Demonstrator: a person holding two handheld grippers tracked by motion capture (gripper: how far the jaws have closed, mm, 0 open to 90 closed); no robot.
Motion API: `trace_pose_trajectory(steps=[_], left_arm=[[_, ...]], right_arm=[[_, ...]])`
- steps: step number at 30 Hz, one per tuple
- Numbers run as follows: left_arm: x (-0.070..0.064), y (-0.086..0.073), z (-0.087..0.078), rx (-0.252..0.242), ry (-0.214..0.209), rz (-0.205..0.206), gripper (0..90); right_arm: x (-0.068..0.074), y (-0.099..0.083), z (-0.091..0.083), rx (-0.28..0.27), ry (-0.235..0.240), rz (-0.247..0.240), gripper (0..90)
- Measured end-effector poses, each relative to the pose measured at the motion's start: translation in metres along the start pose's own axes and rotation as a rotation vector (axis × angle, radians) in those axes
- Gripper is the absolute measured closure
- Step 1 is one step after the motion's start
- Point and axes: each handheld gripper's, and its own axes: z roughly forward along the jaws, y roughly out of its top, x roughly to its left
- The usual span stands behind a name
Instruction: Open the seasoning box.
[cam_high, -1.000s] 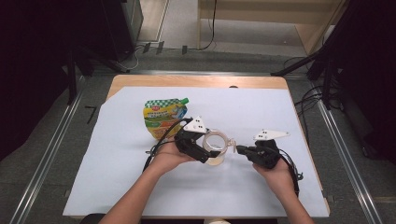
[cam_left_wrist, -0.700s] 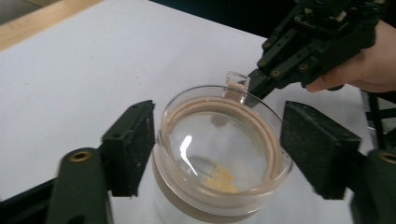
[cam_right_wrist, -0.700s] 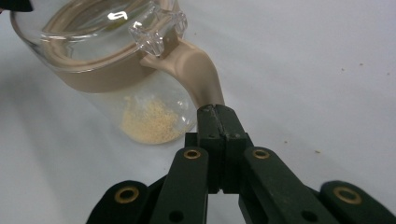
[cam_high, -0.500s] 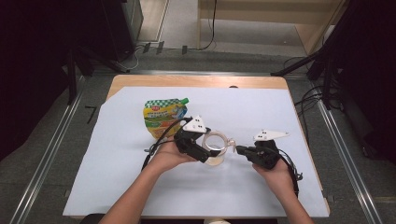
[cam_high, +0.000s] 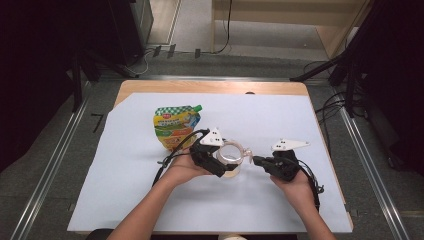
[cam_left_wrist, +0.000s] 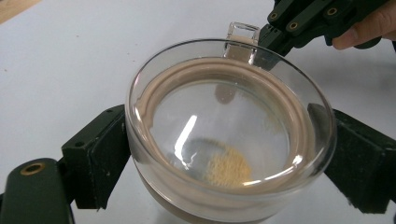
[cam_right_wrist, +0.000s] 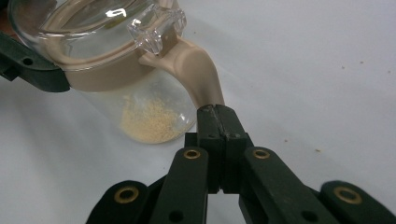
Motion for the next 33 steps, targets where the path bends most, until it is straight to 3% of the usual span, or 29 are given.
trace_pose_trajectory(steps=[5,9,22,28,29,30,33], left_arm=[[-0.004,0.004,-0.002,-0.003,0.025,0.015,11.0],[-0.003,0.006,-0.006,-0.031,0.009,-0.007,11.5],[-0.005,0.009,-0.006,-0.011,0.016,0.01,11.7],[-0.003,0.01,-0.006,-0.012,0.004,-0.01,11.8],[-0.003,0.01,-0.007,-0.015,0.005,-0.009,11.8],[-0.002,0.012,-0.011,-0.053,-0.002,-0.026,13.0],[-0.004,0.017,-0.015,-0.057,-0.004,-0.008,13.2]], right_arm=[[0.0,0.0,0.0,0.0,0.0,0.0,90.0],[0.0,0.0,0.0,0.0,0.001,0.001,90.0],[0.0,0.0,0.0,0.001,-0.002,0.001,90.0],[0.0,0.0,0.001,0.004,-0.001,0.004,90.0],[0.0,0.0,0.001,0.004,-0.001,0.004,90.0],[0.0,0.0,0.001,0.002,0.0,0.005,90.0],[0.002,0.0,0.002,0.002,-0.001,-0.003,90.0]])
